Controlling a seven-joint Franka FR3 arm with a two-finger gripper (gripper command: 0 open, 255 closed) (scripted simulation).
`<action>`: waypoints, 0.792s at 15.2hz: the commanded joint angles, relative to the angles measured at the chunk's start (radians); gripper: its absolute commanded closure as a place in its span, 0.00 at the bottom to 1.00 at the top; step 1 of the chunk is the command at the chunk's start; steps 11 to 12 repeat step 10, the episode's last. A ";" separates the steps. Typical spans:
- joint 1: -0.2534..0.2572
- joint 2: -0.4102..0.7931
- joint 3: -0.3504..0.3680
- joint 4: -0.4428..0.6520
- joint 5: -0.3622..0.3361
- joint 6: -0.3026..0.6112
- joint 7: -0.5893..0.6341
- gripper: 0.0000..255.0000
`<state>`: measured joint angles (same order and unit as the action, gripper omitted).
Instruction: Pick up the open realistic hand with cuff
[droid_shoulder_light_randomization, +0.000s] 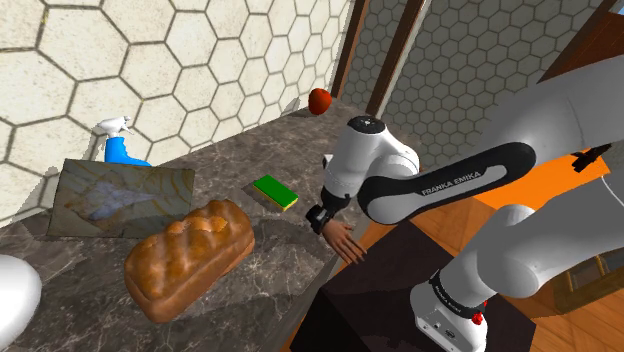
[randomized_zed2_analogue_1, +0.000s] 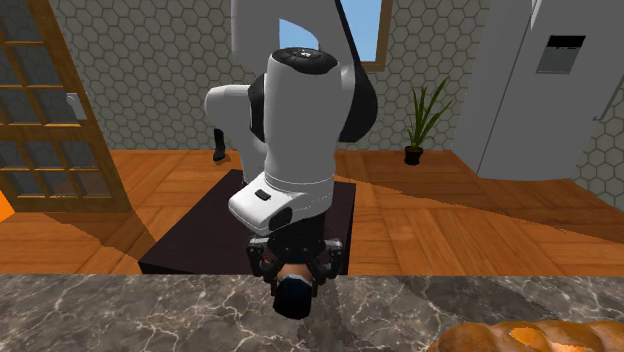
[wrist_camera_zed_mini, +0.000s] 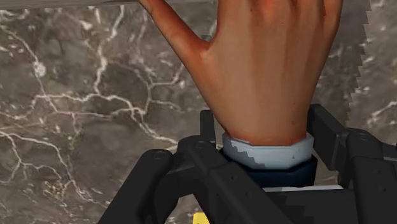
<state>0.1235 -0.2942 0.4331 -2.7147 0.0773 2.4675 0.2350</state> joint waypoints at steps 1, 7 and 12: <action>0.007 -0.029 -0.008 0.010 0.012 -0.038 -0.011 1.00; 0.020 -0.098 -0.028 0.045 0.030 -0.140 -0.033 1.00; 0.022 -0.110 -0.032 0.052 0.033 -0.159 -0.036 1.00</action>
